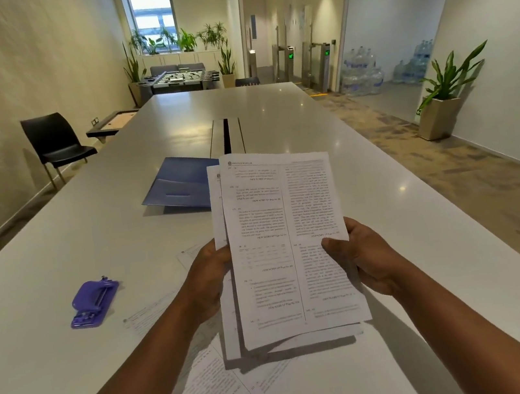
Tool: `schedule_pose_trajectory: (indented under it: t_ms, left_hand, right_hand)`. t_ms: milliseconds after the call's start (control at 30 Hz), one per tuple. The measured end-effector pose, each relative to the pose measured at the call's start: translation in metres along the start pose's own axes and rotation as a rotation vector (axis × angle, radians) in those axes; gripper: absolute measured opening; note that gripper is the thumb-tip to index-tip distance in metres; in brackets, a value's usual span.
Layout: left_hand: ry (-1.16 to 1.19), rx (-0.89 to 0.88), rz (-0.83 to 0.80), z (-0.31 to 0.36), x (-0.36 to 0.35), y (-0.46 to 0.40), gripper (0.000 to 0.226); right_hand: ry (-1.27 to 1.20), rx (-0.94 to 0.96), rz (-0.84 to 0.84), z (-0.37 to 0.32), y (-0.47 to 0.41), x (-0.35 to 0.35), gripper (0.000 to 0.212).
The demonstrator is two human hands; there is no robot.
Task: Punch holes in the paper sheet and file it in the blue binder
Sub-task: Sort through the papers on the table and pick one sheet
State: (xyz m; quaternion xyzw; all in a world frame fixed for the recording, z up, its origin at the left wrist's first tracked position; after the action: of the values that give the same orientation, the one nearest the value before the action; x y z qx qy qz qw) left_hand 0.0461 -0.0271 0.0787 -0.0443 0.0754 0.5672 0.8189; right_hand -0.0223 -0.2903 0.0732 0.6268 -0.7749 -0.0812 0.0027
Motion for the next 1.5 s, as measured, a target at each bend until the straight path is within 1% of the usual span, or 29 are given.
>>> schedule_pose_trajectory:
  t_ms: [33, 100, 133, 167, 233, 300, 367, 467, 533, 633, 700, 833, 900, 1033, 1167, 1267, 1367, 1400, 1500]
  left_hand:
    - [0.072, 0.033, 0.005, -0.001, 0.001, -0.001, 0.031]
    - [0.176, 0.098, -0.041, 0.001, 0.000, 0.000, 0.048]
    - [0.161, 0.077, -0.060, 0.002, -0.001, -0.001, 0.052]
    - [0.103, 0.019, -0.046, 0.004, -0.002, 0.000, 0.048]
    - [-0.027, -0.118, 0.049, 0.010, -0.003, -0.001, 0.035]
    - [-0.114, -0.208, 0.130, 0.017, -0.001, -0.004, 0.031]
    - [-0.150, -0.268, 0.176, 0.027, 0.000, -0.005, 0.030]
    - [-0.113, -0.315, 0.213, 0.035, -0.001, -0.004, 0.025]
    - [-0.072, -0.307, 0.242, 0.029, -0.001, 0.000, 0.029]
    - [-0.091, -0.263, 0.200, 0.016, -0.005, 0.003, 0.038]
    - [-0.091, -0.252, 0.201, 0.019, -0.007, 0.005, 0.038]
    - [-0.049, -0.269, 0.184, 0.031, -0.007, 0.006, 0.032]
    - [-0.023, -0.243, 0.179, 0.030, -0.008, 0.007, 0.032]
    - [-0.019, -0.207, 0.159, 0.028, -0.012, 0.010, 0.049]
    - [0.013, -0.231, 0.129, 0.033, -0.016, 0.014, 0.056]
    - [-0.008, -0.233, 0.084, 0.026, -0.020, 0.018, 0.072]
    - [0.029, -0.228, 0.133, 0.028, -0.019, 0.020, 0.059]
    - [0.055, -0.210, 0.138, 0.029, -0.021, 0.020, 0.058]
    - [0.077, -0.165, 0.161, 0.024, -0.023, 0.018, 0.074]
  right_hand:
    - [0.001, 0.008, 0.003, 0.001, -0.001, 0.000, 0.042]
    - [0.002, 0.049, 0.044, 0.001, -0.001, -0.002, 0.040]
    - [0.008, 0.074, 0.067, 0.002, -0.002, -0.003, 0.040]
    - [0.016, 0.096, 0.084, 0.001, -0.001, -0.005, 0.039]
    - [0.022, 0.136, 0.113, -0.004, 0.000, -0.008, 0.037]
    - [0.012, 0.187, 0.126, -0.013, 0.002, -0.011, 0.036]
    - [-0.006, 0.244, 0.127, -0.027, 0.006, -0.016, 0.036]
    - [-0.014, 0.297, 0.115, -0.035, 0.009, -0.017, 0.035]
    - [0.014, 0.264, 0.103, -0.028, 0.009, -0.017, 0.034]
    - [0.096, 0.201, 0.076, -0.013, 0.009, -0.021, 0.029]
    - [0.115, 0.211, 0.087, -0.014, 0.011, -0.024, 0.024]
    - [0.095, 0.234, 0.027, -0.021, 0.014, -0.024, 0.026]
    - [0.092, 0.209, 0.029, -0.015, 0.014, -0.024, 0.026]
    - [0.106, 0.194, 0.038, -0.007, 0.016, -0.025, 0.028]
    - [0.059, 0.214, 0.012, -0.008, 0.015, -0.025, 0.029]
    - [0.053, 0.195, 0.004, 0.000, 0.017, -0.028, 0.030]
    - [0.020, 0.204, 0.025, -0.005, 0.017, -0.028, 0.025]
    - [0.004, 0.209, 0.025, -0.007, 0.017, -0.028, 0.024]
    - [0.020, 0.227, 0.008, -0.006, 0.018, -0.033, 0.024]
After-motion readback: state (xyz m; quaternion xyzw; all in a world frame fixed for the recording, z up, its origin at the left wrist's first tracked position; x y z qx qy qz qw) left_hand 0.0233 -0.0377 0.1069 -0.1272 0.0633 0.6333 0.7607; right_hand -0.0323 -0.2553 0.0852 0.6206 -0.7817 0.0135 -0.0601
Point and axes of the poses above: each hand's wrist, its own y-axis away from the middle knuckle, its own x-axis out of the back of the hand, z = x × y, the point moved 2 cm from there along -y, towards the middle knuckle, and after that the axes turned 5 degrees about z, right-handed, at the moved point
